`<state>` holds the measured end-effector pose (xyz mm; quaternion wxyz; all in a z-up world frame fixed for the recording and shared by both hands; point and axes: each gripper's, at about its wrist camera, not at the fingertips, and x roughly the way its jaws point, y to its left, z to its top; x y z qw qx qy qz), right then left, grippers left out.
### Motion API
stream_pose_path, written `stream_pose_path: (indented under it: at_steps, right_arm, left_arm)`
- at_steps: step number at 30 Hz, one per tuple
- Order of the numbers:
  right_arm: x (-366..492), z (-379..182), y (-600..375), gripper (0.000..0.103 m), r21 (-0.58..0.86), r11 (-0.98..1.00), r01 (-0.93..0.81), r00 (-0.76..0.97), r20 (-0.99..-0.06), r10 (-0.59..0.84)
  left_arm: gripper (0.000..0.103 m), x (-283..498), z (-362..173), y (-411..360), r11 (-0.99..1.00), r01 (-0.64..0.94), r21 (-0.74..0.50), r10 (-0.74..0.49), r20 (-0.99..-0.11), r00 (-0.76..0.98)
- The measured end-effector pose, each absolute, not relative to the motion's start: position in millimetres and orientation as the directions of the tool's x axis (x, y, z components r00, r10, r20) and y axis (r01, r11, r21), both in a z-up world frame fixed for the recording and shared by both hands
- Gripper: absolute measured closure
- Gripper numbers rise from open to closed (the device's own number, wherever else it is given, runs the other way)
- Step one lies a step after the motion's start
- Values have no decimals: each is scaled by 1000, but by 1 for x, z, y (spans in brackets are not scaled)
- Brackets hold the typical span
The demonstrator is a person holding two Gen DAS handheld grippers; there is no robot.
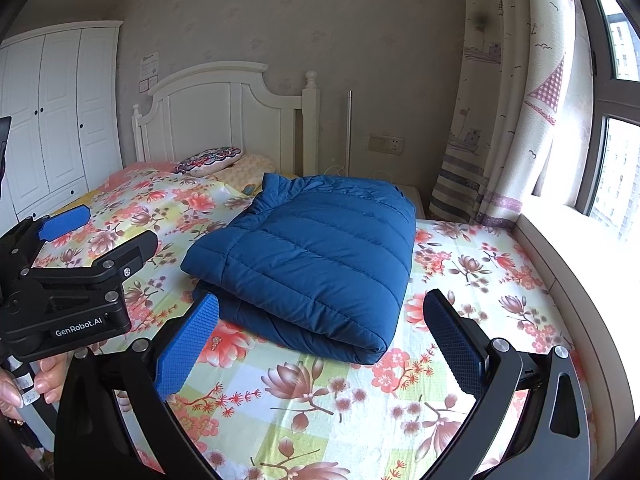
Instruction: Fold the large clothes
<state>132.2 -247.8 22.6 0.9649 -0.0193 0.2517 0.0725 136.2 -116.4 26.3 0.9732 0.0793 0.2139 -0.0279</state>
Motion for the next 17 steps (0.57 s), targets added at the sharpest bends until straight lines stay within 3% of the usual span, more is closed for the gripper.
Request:
stream_pose_path:
  at_steps: [8,12,17]
  right_arm:
    - [143,13,-254,5,25,988,-150,851,-505,142]
    - [159,0,-271,5,35,994,-107,829,-548,109]
    - [184,-24,-321,5,50,998,39,786,-618,0]
  left_arm:
    - [2,157,18,-125,983,128,129,-59,-440,896]
    - [2,185,5,-118,981,167,95,-95,-516,851]
    - [2,225,-19,-69,997,50,64,-2,-598,801]
